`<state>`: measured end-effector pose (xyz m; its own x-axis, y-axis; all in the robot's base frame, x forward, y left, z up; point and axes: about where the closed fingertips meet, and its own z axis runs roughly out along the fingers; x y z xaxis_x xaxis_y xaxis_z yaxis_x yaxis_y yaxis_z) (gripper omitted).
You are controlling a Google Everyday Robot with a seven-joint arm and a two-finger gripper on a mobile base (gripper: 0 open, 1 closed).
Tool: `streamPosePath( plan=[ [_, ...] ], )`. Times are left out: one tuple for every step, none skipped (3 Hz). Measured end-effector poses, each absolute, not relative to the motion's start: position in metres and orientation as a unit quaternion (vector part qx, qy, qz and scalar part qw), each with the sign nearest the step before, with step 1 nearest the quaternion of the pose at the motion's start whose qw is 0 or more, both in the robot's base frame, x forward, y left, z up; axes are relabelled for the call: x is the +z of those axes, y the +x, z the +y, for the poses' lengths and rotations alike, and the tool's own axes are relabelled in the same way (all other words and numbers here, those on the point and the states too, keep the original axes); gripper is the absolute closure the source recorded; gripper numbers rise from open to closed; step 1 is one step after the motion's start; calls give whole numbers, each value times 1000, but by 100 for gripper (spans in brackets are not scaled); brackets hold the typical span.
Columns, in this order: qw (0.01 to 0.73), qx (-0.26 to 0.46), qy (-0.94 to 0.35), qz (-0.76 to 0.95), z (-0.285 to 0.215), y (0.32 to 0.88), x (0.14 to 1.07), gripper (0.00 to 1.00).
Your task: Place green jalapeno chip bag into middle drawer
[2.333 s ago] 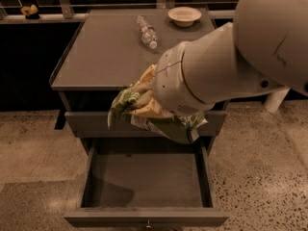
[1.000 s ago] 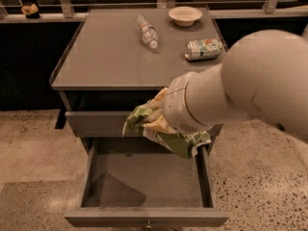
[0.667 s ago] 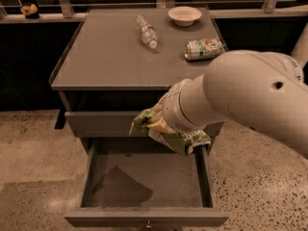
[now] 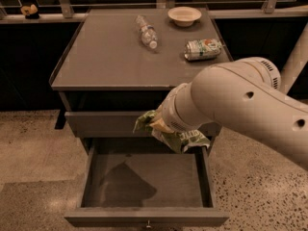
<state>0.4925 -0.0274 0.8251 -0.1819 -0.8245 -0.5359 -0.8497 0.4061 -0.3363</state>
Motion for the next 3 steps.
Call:
streamPosePath(
  plan=[
    [335, 19, -545, 769, -27, 492, 825, 100],
    [322, 30, -534, 781, -31, 489, 799, 100],
    [311, 50, -513, 799, -34, 486, 761, 100]
  ],
)
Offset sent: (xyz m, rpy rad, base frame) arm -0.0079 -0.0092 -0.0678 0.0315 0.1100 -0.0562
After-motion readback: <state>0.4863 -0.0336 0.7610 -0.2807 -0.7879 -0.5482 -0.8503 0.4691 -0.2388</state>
